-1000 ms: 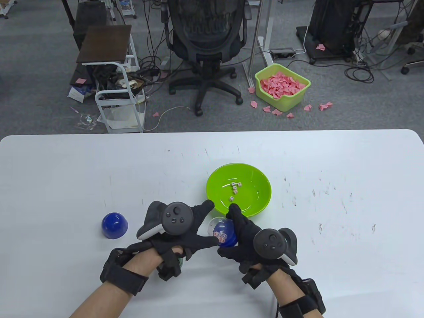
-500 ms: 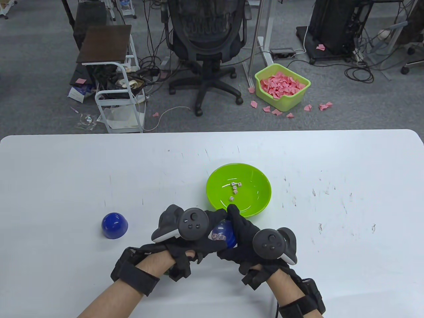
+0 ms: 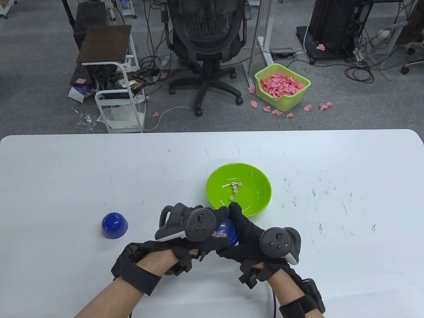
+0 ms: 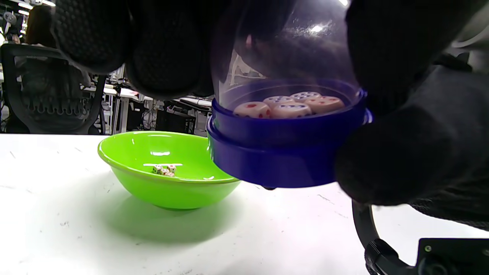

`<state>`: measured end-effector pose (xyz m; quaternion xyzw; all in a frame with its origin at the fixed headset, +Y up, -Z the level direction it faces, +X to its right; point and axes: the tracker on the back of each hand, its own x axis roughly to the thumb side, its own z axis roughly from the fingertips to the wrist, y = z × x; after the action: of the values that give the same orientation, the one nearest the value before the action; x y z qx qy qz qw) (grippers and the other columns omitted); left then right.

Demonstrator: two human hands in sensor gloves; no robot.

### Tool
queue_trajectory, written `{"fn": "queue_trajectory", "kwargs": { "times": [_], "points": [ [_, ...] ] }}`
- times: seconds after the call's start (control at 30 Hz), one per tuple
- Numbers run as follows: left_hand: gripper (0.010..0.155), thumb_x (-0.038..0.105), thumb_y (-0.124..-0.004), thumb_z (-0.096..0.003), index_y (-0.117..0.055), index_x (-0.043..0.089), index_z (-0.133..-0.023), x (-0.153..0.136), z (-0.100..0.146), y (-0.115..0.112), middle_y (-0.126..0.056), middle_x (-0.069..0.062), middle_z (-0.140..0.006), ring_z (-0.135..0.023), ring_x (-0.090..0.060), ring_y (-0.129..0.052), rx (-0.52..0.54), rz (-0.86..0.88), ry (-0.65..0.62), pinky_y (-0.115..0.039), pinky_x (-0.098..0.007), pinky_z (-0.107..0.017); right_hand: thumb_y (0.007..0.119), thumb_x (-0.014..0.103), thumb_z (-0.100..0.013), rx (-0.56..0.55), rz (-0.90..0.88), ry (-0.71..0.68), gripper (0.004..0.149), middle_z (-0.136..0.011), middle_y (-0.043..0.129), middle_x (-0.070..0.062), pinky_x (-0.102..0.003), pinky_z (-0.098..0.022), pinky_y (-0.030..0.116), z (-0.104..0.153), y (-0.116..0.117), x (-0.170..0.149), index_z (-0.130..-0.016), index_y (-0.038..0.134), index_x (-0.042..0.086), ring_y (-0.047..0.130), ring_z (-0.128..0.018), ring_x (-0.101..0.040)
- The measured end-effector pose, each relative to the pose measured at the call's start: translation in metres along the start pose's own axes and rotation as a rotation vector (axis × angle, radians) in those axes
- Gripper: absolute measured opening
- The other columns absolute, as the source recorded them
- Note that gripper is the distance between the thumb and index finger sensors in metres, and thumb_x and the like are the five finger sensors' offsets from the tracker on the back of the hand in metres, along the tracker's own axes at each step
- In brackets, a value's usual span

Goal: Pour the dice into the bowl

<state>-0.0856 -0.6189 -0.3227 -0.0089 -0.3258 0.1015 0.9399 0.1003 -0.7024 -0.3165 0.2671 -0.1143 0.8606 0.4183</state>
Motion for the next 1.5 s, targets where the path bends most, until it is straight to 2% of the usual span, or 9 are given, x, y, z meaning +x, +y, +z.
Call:
{"fn": "queue_trajectory", "kwargs": {
  "times": [0.27, 0.5, 0.63, 0.83, 1.03, 1.17, 1.5],
  "points": [
    [0.084, 0.069, -0.084, -0.0378, -0.069, 0.016, -0.101, -0.005, -0.003, 0.004, -0.094, -0.02, -0.08, -0.061, -0.035, -0.097, 0.042, 0.034, 0.061, -0.082, -0.055, -0.056, 0.1, 0.051, -0.031, -0.041, -0.013, 0.018, 0.114, -0.103, 0.071, -0.023, -0.068, -0.057, 0.073, 0.001, -0.003, -0.002, -0.108, 0.032, 0.001, 0.094, -0.06, -0.039],
    [0.084, 0.07, -0.083, -0.0382, -0.067, 0.018, -0.102, -0.017, -0.001, 0.017, -0.094, -0.018, -0.083, -0.064, -0.035, -0.096, 0.075, 0.108, 0.098, -0.081, -0.055, -0.057, 0.1, 0.05, -0.031, -0.046, -0.06, 0.052, 0.114, -0.104, 0.07, -0.023, -0.068, -0.057, 0.072, 0.001, -0.005, -0.008, -0.108, 0.031, 0.001, 0.094, -0.061, -0.04],
    [0.084, 0.07, -0.082, -0.0385, -0.066, 0.019, -0.103, -0.029, 0.004, 0.027, -0.092, -0.018, -0.085, -0.067, -0.036, -0.095, 0.091, 0.126, 0.122, -0.079, -0.055, -0.059, 0.1, 0.05, -0.032, -0.04, -0.056, 0.056, 0.114, -0.105, 0.069, -0.023, -0.068, -0.057, 0.072, 0.001, -0.005, -0.007, -0.108, 0.031, 0.001, 0.093, -0.061, -0.04],
    [0.083, 0.069, -0.082, -0.0392, -0.062, 0.024, -0.106, -0.063, 0.015, 0.034, -0.087, -0.017, -0.091, -0.072, -0.037, -0.091, 0.083, 0.099, 0.217, -0.076, -0.056, -0.062, 0.099, 0.05, -0.032, -0.031, -0.046, 0.057, 0.113, -0.105, 0.069, -0.023, -0.069, -0.057, 0.072, 0.001, -0.006, -0.007, -0.108, 0.031, 0.001, 0.093, -0.062, -0.041],
    [0.081, 0.063, -0.086, -0.0402, -0.055, 0.032, -0.109, -0.105, 0.02, 0.021, -0.078, -0.017, -0.1, -0.082, -0.037, -0.084, 0.0, 0.054, 0.335, -0.072, -0.058, -0.067, 0.099, 0.05, -0.032, -0.026, -0.04, 0.061, 0.113, -0.105, 0.069, -0.023, -0.069, -0.057, 0.071, 0.0, -0.006, -0.007, -0.108, 0.031, 0.001, 0.093, -0.062, -0.041],
    [0.088, 0.06, -0.089, -0.0388, -0.05, 0.024, -0.11, -0.129, 0.02, 0.007, -0.075, -0.013, -0.104, -0.087, -0.037, -0.08, -0.051, 0.01, 0.402, -0.071, -0.057, -0.068, 0.099, 0.05, -0.032, -0.024, -0.037, 0.061, 0.113, -0.105, 0.069, -0.023, -0.069, -0.057, 0.071, 0.0, -0.006, -0.007, -0.108, 0.031, 0.002, 0.093, -0.062, -0.041],
    [0.085, 0.055, -0.094, -0.0351, -0.058, 0.028, -0.107, -0.167, 0.007, -0.039, -0.077, -0.007, -0.107, -0.097, -0.036, -0.071, -0.221, -0.136, 0.499, -0.063, -0.059, -0.074, 0.099, 0.05, -0.032, -0.01, -0.022, 0.067, 0.113, -0.105, 0.069, -0.023, -0.069, -0.057, 0.071, 0.0, -0.007, -0.007, -0.108, 0.031, 0.002, 0.093, -0.062, -0.042]
  ]
}}
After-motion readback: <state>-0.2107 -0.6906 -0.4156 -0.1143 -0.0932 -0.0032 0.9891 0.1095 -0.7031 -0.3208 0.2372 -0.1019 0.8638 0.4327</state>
